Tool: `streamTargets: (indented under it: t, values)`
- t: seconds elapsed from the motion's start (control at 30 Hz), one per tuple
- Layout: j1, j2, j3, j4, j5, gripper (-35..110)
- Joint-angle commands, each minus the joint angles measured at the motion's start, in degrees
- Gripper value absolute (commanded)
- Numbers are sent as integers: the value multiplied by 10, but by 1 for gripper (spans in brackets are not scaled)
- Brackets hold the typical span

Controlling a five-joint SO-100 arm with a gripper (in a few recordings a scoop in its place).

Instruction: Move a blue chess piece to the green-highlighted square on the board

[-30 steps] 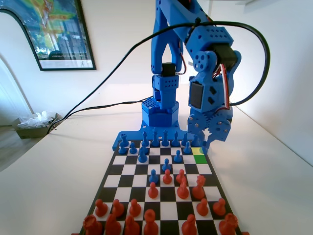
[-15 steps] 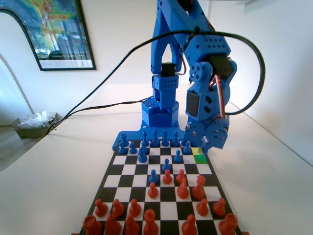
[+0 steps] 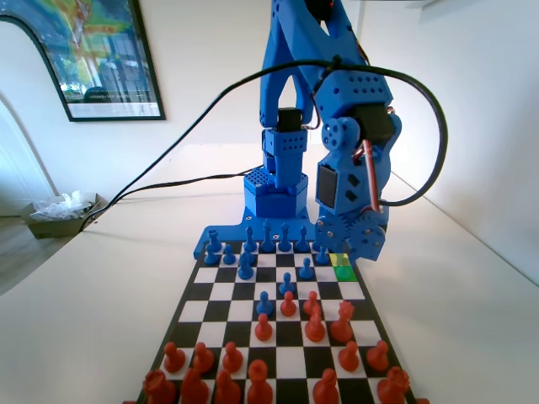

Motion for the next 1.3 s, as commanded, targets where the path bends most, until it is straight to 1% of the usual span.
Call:
streamTargets:
  t: [0.0,0.4,0.53,0.87,1.07,1.1,1.2,1.27]
  values:
    - [-9,13,5,0,-3,2]
    - [-4,27,11,0,-5,6]
    - [3,40,2,10,-8,17]
    - [21,107,-25,68,-19,21]
    - [18,171,-98,169,-10,19]
    - [18,184,-114,190,-10,17]
    - [23,232,-152,254,-23,3]
    - [29,266,-168,293,-41,1]
